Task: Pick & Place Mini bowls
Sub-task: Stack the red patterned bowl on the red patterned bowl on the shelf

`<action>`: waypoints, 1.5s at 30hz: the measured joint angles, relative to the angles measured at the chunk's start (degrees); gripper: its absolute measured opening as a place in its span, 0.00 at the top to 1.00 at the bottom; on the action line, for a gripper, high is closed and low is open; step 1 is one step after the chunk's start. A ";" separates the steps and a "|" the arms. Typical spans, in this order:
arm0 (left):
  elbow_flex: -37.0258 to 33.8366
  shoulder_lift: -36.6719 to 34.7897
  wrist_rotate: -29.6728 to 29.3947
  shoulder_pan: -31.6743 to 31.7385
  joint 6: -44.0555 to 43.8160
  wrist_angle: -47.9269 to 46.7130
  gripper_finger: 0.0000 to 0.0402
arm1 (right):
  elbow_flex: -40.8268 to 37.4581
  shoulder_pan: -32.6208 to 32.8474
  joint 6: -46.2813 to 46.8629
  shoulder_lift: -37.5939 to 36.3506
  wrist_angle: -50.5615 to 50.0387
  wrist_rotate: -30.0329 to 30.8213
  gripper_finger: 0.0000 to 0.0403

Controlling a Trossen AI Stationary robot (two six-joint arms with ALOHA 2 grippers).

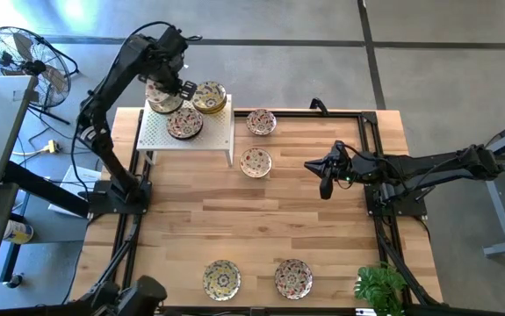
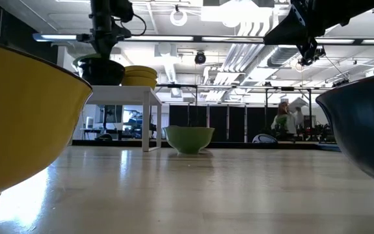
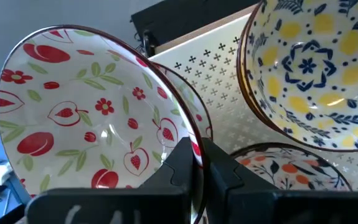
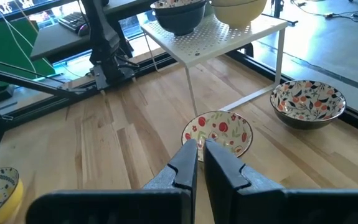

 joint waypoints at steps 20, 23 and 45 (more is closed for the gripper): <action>-5.60 0.14 -0.74 -0.02 -1.83 -0.02 0.89 | 0.00 0.02 -0.02 0.00 0.02 0.02 0.96; -5.60 0.13 -0.75 -0.04 -1.96 -0.05 0.83 | 0.00 0.02 -0.09 0.00 0.02 0.02 0.96; -4.23 -3.15 0.61 -0.04 2.68 2.74 0.85 | 0.02 0.00 -0.04 0.00 0.02 0.04 0.96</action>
